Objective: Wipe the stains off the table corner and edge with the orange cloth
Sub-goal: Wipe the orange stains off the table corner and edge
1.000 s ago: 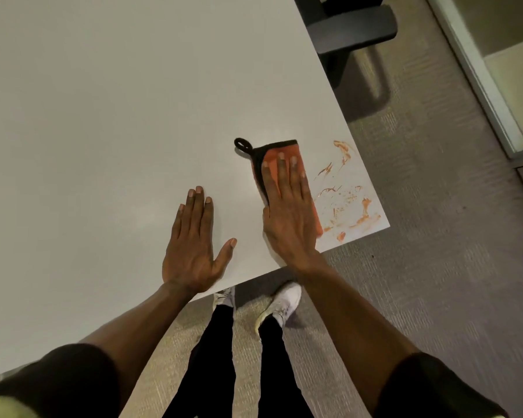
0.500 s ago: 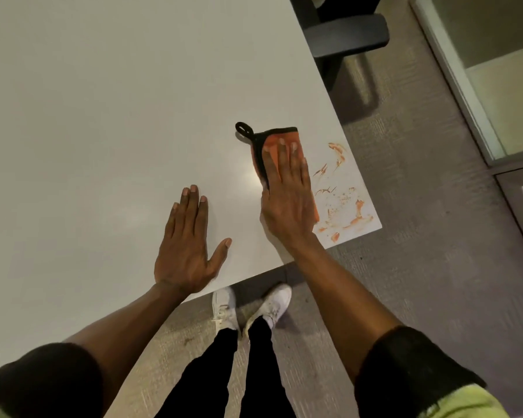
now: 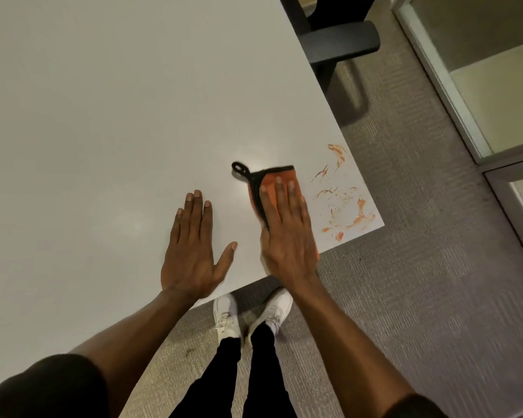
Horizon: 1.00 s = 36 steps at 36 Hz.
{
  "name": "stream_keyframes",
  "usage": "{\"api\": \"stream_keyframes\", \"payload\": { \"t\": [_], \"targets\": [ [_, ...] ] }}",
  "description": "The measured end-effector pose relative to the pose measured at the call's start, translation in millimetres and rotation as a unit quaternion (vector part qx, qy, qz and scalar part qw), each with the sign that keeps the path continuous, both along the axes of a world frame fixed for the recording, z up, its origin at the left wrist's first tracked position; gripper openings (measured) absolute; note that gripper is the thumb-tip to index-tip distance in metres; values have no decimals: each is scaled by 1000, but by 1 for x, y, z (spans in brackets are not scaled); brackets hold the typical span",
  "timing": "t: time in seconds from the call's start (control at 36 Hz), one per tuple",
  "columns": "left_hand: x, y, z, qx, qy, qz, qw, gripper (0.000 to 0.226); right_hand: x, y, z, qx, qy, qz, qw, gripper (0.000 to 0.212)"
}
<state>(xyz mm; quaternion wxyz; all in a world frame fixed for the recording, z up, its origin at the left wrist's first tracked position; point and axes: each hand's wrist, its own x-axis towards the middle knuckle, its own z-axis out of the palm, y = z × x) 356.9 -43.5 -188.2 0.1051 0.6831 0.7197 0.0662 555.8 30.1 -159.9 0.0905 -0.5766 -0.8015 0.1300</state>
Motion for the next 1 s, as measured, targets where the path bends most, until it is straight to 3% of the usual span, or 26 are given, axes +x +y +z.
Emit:
{"api": "stream_keyframes", "payload": {
  "t": [0.19, 0.44, 0.75, 1.0],
  "targets": [
    [0, 0, 1, -3, 0, 5, 1000, 97, -9, 39, 4, -2, -11, -52, 999, 71],
    [-1, 0, -3, 7, -1, 7, 1000, 97, -16, -53, 0, -7, -19, 23, 1000, 79],
    [1, 0, 1, -2, 10, 17, 1000, 96, 30, 48, 0, 3, -8, -101, 995, 70],
    [3, -1, 1, -1, 7, 15, 1000, 94, 1, -51, -7, 6, -31, -26, 999, 89]
  ]
}}
